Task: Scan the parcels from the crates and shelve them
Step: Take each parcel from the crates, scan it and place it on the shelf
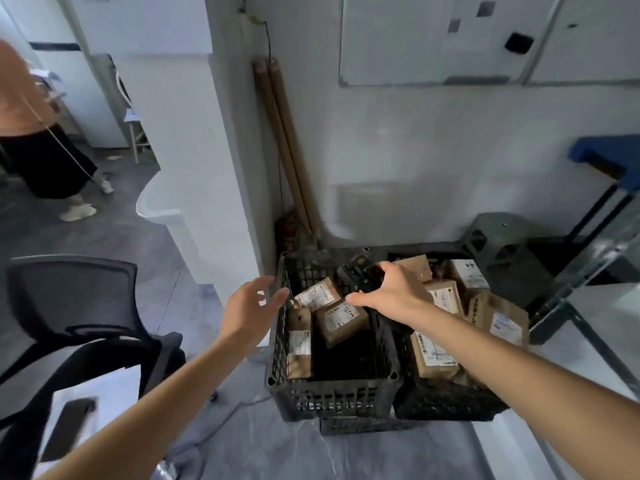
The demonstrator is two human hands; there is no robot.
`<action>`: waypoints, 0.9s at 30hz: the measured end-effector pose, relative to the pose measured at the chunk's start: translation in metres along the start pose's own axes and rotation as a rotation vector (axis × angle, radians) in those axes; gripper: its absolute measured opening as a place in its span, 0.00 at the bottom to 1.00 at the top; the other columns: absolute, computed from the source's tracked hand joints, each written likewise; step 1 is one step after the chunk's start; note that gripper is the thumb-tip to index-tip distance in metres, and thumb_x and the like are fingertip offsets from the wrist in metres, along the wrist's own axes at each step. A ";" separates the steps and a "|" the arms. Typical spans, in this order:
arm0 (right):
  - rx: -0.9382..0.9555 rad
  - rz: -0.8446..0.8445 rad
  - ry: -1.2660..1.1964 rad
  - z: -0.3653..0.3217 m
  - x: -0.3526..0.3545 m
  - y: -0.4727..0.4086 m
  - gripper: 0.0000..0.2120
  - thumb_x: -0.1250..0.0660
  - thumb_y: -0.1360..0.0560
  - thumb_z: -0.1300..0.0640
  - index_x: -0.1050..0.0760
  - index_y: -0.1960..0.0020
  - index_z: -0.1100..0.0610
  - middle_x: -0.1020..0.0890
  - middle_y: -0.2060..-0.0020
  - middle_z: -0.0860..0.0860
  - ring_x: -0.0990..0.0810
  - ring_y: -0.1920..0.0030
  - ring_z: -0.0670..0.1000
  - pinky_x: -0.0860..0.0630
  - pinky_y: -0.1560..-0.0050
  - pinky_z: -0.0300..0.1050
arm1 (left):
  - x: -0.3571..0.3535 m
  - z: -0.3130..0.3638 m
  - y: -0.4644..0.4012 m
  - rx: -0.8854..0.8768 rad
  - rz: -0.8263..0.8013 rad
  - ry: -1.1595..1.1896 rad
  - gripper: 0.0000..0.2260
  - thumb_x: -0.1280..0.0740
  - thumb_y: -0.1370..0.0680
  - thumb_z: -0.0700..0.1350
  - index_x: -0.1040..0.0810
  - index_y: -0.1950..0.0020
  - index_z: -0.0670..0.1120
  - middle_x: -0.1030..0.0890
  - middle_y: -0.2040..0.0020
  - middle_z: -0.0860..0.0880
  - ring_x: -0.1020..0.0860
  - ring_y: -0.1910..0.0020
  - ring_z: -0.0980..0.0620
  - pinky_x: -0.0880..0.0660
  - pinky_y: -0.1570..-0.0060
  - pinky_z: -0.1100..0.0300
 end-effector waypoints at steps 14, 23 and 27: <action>-0.269 -0.242 0.011 0.096 -0.208 -0.185 0.49 0.22 0.37 0.31 0.36 0.22 0.45 0.20 0.35 0.46 0.19 0.39 0.53 0.19 0.42 0.51 | -0.177 -0.166 -0.128 0.208 -0.238 0.011 0.26 0.32 0.21 0.55 0.29 0.25 0.47 0.21 0.33 0.48 0.21 0.39 0.50 0.22 0.39 0.50; -0.262 -0.374 0.017 0.133 -0.297 -0.245 0.42 0.20 0.36 0.36 0.31 0.27 0.46 0.21 0.33 0.48 0.21 0.34 0.54 0.23 0.38 0.50 | -0.255 -0.230 -0.133 0.394 -0.253 0.003 0.25 0.32 0.20 0.53 0.29 0.24 0.47 0.22 0.32 0.47 0.23 0.34 0.50 0.26 0.35 0.55; -0.237 -0.427 0.020 0.143 -0.326 -0.259 0.46 0.20 0.36 0.37 0.34 0.23 0.47 0.23 0.31 0.49 0.23 0.32 0.54 0.23 0.35 0.53 | -0.274 -0.252 -0.117 0.516 -0.233 -0.031 0.26 0.33 0.19 0.54 0.31 0.23 0.47 0.24 0.29 0.46 0.25 0.32 0.47 0.29 0.36 0.55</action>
Point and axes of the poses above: each hand's wrist, its own y-axis away from the middle knuckle, its own x-axis out of the back of the hand, z = x × y, the point moved 8 cm from there along -y, towards the middle knuckle
